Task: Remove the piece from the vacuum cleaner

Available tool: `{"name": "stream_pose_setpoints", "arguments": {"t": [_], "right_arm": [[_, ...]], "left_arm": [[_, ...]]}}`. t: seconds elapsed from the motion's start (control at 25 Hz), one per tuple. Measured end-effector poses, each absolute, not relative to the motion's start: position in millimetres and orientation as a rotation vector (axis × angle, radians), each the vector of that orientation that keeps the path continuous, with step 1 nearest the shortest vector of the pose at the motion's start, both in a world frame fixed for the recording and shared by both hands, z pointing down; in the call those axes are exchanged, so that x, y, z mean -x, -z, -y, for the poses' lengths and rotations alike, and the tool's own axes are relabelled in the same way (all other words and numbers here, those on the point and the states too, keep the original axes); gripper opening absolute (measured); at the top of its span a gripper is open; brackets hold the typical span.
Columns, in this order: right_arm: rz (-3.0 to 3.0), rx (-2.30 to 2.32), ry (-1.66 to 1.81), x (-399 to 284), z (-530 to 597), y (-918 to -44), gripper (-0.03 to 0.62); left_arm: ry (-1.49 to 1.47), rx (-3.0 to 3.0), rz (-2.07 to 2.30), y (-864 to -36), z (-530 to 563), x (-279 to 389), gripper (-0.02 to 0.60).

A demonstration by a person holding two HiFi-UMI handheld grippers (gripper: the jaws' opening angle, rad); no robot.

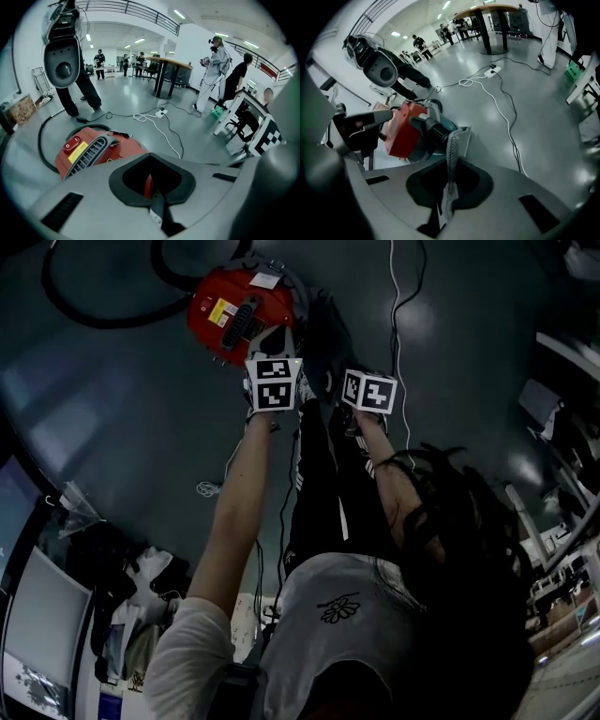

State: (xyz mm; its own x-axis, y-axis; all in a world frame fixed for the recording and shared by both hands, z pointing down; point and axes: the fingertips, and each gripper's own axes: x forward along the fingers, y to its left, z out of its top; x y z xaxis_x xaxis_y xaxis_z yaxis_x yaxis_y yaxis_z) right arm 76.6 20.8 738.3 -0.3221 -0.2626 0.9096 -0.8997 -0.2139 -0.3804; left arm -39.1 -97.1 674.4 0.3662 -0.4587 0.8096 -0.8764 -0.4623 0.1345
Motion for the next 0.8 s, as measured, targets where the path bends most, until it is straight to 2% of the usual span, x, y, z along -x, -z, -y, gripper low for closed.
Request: {"name": "stream_pose_setpoints", "arguments": {"t": [0.36,0.8], "right_arm": [[1.638,-1.516,-1.487,-98,26,-636,0.023],[1.929,-1.756,-1.284,-137,72,-419,0.023]], "left_arm": [[-0.836,-2.112,1.272,-563,100,26,0.005],[-0.426,-2.305,1.472,-338,110,1,0.005]]}}
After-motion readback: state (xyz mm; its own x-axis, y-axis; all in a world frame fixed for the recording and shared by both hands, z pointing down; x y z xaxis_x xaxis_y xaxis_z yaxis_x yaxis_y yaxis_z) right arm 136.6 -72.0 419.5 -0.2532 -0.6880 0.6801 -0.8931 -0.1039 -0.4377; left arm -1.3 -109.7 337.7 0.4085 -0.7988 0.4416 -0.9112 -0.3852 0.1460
